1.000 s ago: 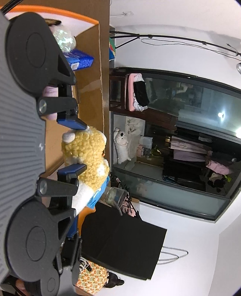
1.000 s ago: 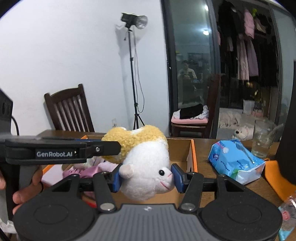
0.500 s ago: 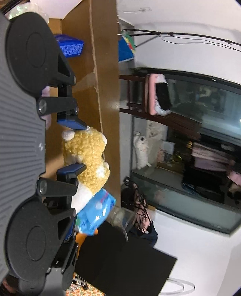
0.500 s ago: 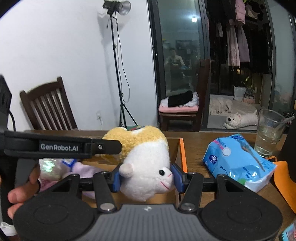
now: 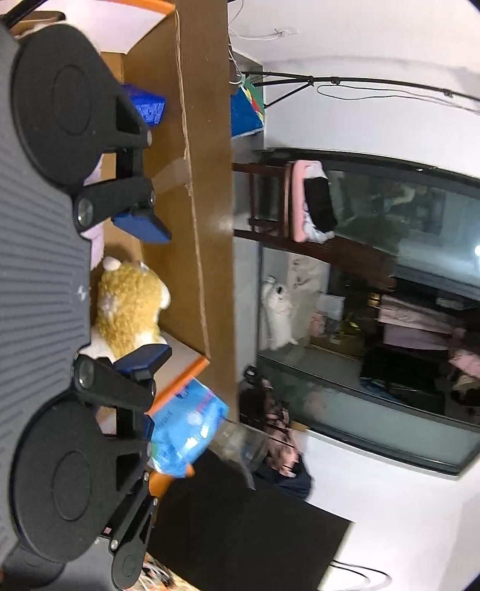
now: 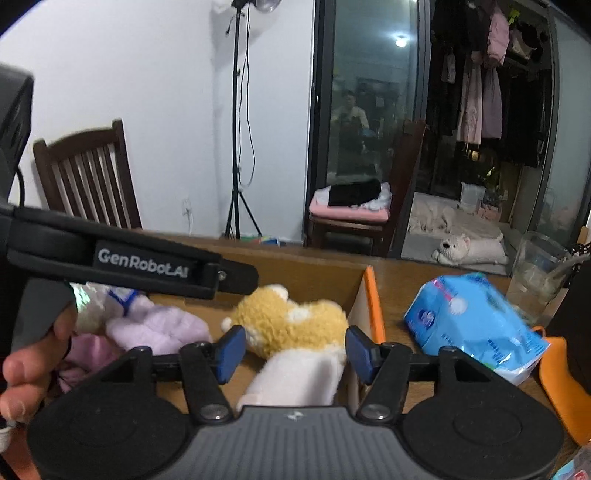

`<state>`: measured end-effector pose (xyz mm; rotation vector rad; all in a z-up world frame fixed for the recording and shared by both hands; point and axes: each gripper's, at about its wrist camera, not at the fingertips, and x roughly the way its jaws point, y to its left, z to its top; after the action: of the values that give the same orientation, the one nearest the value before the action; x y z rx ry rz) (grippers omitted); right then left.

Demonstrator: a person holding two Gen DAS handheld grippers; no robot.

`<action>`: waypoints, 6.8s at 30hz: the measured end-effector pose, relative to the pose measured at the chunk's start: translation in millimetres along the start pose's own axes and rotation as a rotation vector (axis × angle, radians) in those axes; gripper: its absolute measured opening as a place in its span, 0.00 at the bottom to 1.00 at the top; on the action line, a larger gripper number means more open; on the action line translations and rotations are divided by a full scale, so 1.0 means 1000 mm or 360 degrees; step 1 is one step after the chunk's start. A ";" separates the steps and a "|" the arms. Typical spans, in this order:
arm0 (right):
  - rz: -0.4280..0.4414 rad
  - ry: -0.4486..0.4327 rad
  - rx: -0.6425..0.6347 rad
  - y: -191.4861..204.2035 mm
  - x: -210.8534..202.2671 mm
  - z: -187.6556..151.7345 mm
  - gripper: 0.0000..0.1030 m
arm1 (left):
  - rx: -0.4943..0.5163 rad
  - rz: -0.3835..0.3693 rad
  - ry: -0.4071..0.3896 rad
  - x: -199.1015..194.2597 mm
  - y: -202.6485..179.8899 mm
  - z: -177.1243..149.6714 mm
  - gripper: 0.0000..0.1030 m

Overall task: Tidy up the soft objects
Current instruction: 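Open the right gripper to drop the lamb into the box, then withdraw, then grasp the lilac drawstring pouch with the right gripper and lift it, then carry the lilac pouch into the box and open the right gripper, then move the right gripper to the white round sponge and grasp it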

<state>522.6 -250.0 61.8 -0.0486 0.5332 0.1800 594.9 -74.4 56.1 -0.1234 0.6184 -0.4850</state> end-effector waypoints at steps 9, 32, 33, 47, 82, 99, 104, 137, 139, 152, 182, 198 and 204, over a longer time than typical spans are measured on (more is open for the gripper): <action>0.0048 -0.0174 0.0073 -0.003 -0.074 -0.002 0.64 | 0.0006 0.0069 -0.0184 -0.087 -0.024 -0.027 0.64; 0.0069 -0.0123 0.0278 -0.019 -0.209 -0.123 0.77 | -0.0060 0.0308 -0.0284 -0.231 -0.047 -0.176 0.75; 0.0070 -0.0116 0.0301 -0.021 -0.214 -0.131 0.77 | -0.0095 0.0308 -0.0257 -0.232 -0.043 -0.186 0.75; 0.0188 -0.0025 0.0280 0.015 -0.227 -0.174 0.77 | -0.0176 0.0463 -0.0198 -0.258 -0.013 -0.231 0.75; 0.0700 0.0073 0.0055 0.109 -0.227 -0.176 0.02 | -0.0186 0.0039 -0.0120 -0.292 -0.029 -0.261 0.10; 0.0541 0.0131 0.0230 0.041 -0.251 -0.214 0.03 | -0.0058 -0.0081 0.0105 -0.249 -0.071 -0.278 0.11; 0.0588 0.0112 0.0263 0.037 -0.248 -0.209 0.03 | -0.0053 -0.0118 0.0057 -0.252 -0.073 -0.266 0.11; 0.0896 0.0341 0.0135 0.088 0.010 -0.018 0.04 | 0.0032 0.0276 0.0117 -0.131 0.061 -0.093 0.38; 0.0911 0.0350 0.0160 0.088 0.009 -0.020 0.05 | 0.0053 0.0306 0.0118 -0.133 0.057 -0.094 0.38; 0.0694 0.0314 0.0121 0.077 -0.013 -0.015 0.58 | 0.0090 0.0411 -0.0098 -0.177 0.050 -0.080 0.52; 0.0140 -0.0130 0.0114 -0.005 -0.286 -0.177 0.85 | 0.0093 0.0521 -0.0204 -0.308 -0.093 -0.250 0.81; 0.0108 -0.0027 0.0148 -0.014 -0.283 -0.204 0.85 | 0.0150 0.0458 -0.0079 -0.264 -0.106 -0.250 0.81; 0.0101 -0.0016 0.0116 -0.023 -0.263 -0.188 0.83 | 0.0223 0.0388 -0.0103 -0.224 -0.121 -0.219 0.81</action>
<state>210.7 -331.9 34.0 0.0401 0.5311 0.2227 260.2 -68.3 26.6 0.0689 0.5263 -0.2856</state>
